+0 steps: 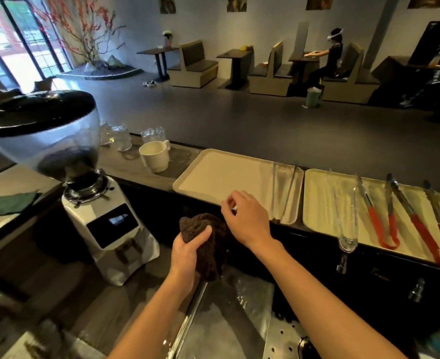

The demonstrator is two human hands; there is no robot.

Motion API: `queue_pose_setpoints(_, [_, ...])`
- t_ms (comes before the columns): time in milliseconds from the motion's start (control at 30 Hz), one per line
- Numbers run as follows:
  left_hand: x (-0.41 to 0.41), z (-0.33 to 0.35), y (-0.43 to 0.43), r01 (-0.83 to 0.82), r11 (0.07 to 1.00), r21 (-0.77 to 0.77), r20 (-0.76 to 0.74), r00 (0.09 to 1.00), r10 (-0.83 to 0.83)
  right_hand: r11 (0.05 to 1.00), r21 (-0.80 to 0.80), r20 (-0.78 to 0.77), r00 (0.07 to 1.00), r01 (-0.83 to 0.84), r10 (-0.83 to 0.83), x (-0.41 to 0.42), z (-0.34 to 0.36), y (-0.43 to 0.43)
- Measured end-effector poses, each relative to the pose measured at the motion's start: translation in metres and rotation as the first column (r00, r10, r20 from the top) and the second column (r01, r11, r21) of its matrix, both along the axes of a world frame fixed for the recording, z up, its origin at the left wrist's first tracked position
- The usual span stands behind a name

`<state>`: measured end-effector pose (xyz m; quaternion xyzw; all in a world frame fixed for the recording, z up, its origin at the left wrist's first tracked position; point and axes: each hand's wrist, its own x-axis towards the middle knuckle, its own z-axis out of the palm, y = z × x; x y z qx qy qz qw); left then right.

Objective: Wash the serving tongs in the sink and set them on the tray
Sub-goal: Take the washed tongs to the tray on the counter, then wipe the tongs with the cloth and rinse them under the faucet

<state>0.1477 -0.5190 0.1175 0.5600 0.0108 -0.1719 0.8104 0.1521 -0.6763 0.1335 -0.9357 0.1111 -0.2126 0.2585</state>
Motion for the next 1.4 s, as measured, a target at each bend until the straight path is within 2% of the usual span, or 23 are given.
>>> queue_pose_setpoints(300, [-0.026, -0.036, 0.138, -0.246, 0.969, 0.033, -0.071, 0.966, 0.248, 0.936, 0.199, -0.078, 0.947, -0.291, 0.312, -0.012, -0.044, 0.144])
queue_pose_setpoints(567, [-0.072, -0.056, 0.267, -0.490, 0.869, 0.071, -0.149, 0.856, 0.495, 0.839, 0.270, -0.145, 0.841, -0.473, 0.521, -0.036, -0.069, 0.281])
queue_pose_setpoints(700, [-0.095, -0.064, 0.317, -0.571, 0.793, 0.211, -0.174, 0.777, 0.605, 0.794, 0.317, -0.158, 0.796, -0.519, 0.584, -0.048, -0.078, 0.340])
queue_pose_setpoints(800, [-0.118, -0.075, 0.353, -0.602, 0.759, 0.248, -0.202, 0.735, 0.648, 0.801, 0.293, -0.251, 0.766, -0.523, 0.592, -0.057, -0.091, 0.378])
queue_pose_setpoints(967, [-0.151, -0.081, 0.393, -0.661, 0.750, 0.021, -0.464, 0.658, 0.593, 0.826, 0.273, -0.456, 0.690, -0.493, 0.562, -0.068, -0.127, 0.409])
queue_pose_setpoints(1033, [-0.159, -0.088, 0.408, -0.680, 0.732, -0.036, -0.517, 0.640, 0.568, 0.842, 0.230, -0.520, 0.669, -0.488, 0.531, -0.072, -0.143, 0.416])
queue_pose_setpoints(1133, [-0.166, -0.096, 0.431, -0.726, 0.686, -0.045, -0.555, 0.589, 0.588, 0.852, 0.196, -0.574, 0.647, -0.486, 0.502, -0.076, -0.162, 0.428])
queue_pose_setpoints(1267, [-0.169, -0.114, 0.454, -0.739, 0.661, -0.129, -0.573, 0.600, 0.559, 0.885, 0.110, -0.665, 0.628, -0.452, 0.403, -0.077, -0.186, 0.442])
queue_pose_setpoints(1400, [-0.166, -0.130, 0.469, -0.756, 0.630, -0.179, -0.612, 0.587, 0.531, 0.867, -0.030, -0.762, 0.573, -0.497, 0.302, -0.068, -0.207, 0.455])
